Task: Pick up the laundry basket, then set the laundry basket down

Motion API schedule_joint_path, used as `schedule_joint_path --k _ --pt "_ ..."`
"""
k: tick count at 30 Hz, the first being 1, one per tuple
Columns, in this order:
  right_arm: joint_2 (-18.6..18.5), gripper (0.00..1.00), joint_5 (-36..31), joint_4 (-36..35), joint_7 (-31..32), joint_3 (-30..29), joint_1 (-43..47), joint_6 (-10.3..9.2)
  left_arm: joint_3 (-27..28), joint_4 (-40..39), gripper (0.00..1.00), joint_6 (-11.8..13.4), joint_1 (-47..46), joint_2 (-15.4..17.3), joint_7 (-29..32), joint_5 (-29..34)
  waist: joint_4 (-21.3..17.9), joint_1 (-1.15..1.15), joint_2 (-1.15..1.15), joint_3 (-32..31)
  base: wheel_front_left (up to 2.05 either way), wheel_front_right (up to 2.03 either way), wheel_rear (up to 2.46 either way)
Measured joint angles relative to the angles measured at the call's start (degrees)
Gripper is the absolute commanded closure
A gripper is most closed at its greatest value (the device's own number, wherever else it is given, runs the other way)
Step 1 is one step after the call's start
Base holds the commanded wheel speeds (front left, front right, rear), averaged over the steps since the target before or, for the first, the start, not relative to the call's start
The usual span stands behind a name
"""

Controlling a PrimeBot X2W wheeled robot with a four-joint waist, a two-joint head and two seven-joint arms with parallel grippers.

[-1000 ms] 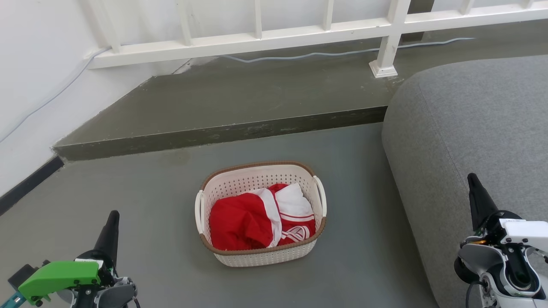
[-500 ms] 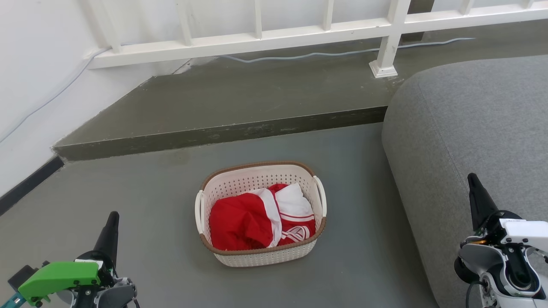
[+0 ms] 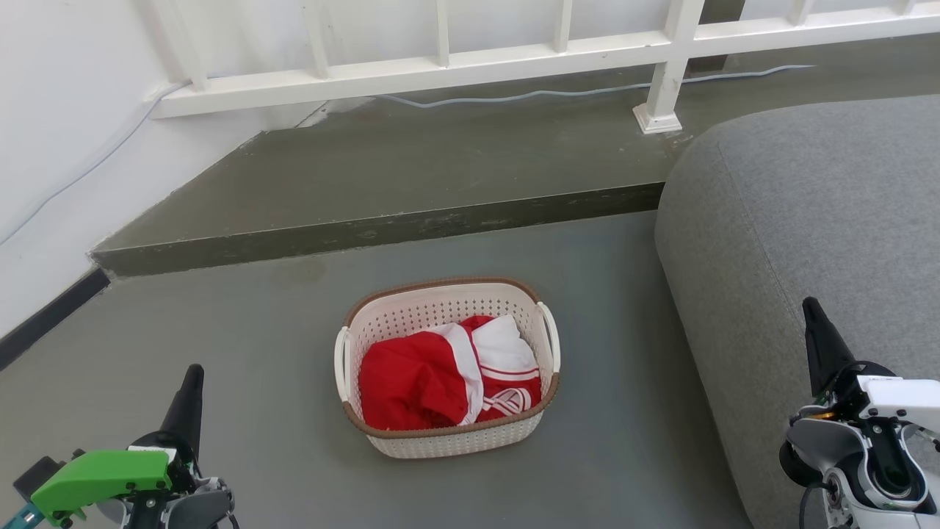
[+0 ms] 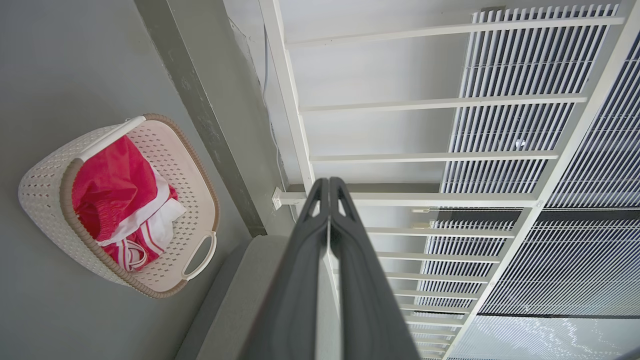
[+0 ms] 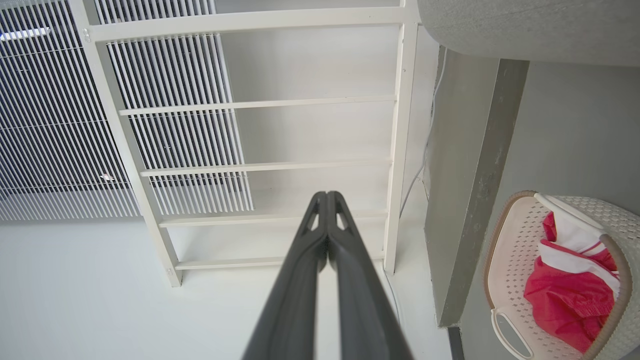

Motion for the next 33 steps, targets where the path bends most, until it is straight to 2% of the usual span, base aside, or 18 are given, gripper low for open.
schedule_joint_path --k 33 --pt "0.02 1.00 0.00 0.01 0.01 -0.13 -0.19 0.00 0.19 0.29 1.00 -0.44 -0.14 0.00 0.22 0.00 0.00 0.00 0.00 -0.01 0.00 0.00 0.00"
